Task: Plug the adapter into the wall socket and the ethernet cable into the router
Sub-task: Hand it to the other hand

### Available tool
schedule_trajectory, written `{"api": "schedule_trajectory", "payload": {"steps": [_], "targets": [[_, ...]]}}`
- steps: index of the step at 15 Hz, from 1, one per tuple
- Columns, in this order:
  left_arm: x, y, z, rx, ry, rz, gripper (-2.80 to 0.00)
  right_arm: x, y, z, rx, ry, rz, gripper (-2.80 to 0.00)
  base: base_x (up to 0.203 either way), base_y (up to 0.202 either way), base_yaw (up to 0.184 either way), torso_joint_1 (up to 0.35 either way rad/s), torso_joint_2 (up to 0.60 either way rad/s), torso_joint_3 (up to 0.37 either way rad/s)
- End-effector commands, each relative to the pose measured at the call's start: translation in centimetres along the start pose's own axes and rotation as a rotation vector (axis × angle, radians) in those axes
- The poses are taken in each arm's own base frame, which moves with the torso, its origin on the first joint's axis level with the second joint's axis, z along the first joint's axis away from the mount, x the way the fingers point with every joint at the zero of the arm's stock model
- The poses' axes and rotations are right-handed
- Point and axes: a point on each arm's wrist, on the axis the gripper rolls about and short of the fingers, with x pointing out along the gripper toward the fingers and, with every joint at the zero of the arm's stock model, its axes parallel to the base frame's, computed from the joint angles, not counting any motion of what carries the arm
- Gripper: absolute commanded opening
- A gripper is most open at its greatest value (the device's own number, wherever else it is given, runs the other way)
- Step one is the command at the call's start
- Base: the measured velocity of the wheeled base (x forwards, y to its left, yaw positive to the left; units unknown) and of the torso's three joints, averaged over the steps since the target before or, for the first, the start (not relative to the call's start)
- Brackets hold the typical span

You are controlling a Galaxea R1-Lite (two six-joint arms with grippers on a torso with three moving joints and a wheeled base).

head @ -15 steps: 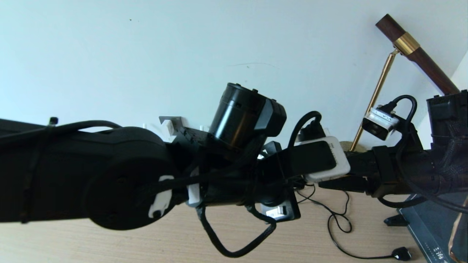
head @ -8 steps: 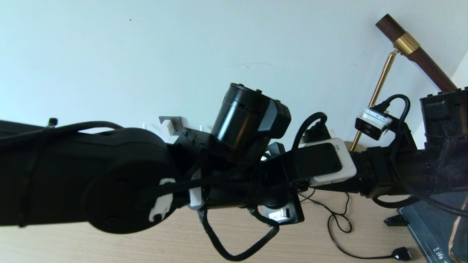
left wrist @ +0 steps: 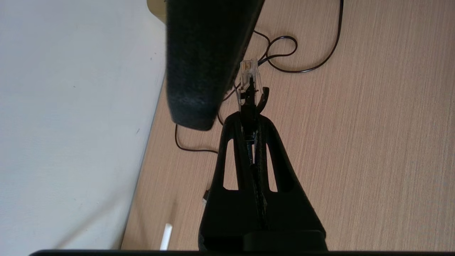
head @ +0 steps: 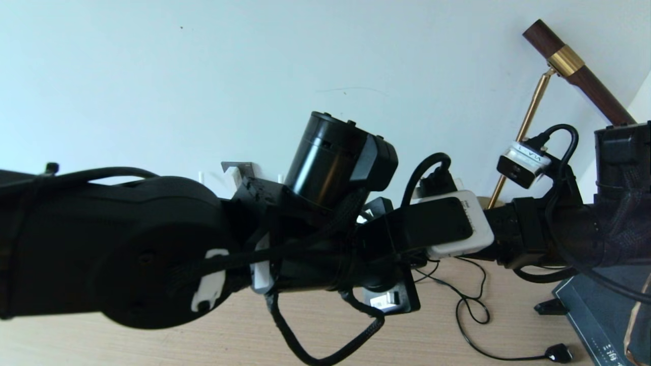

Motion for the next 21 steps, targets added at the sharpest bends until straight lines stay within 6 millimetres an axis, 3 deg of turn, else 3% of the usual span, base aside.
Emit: {"api": "schedule_trajectory", "payload": {"steps": [1,11,12,21], "targets": [[-0.2,0.0,0.1,0.004,-0.004,0.002,-2.8,0.0,-0.1,-0.2,0.009,0.001,0.007,0.0,0.0,0.0,0.0,0.0,0.0,0.0],[-0.2,0.1,0.3,0.004,-0.011,0.005,-2.8,0.4,0.5,-0.5,-0.009,0.013,0.029,0.0,0.0,0.0,0.0,0.0,0.0,0.0],[-0.2,0.1,0.3,0.004,-0.014,0.006,-2.8,0.4,0.6,-0.6,-0.012,0.015,0.03,-2.8,0.0,0.0,0.0,0.0,0.0,0.0],[0.0,0.1,0.2,0.001,-0.011,0.005,-2.8,0.7,0.4,-1.3,0.0,0.031,0.017,-2.8,0.0,0.0,0.0,0.0,0.0,0.0]]}}
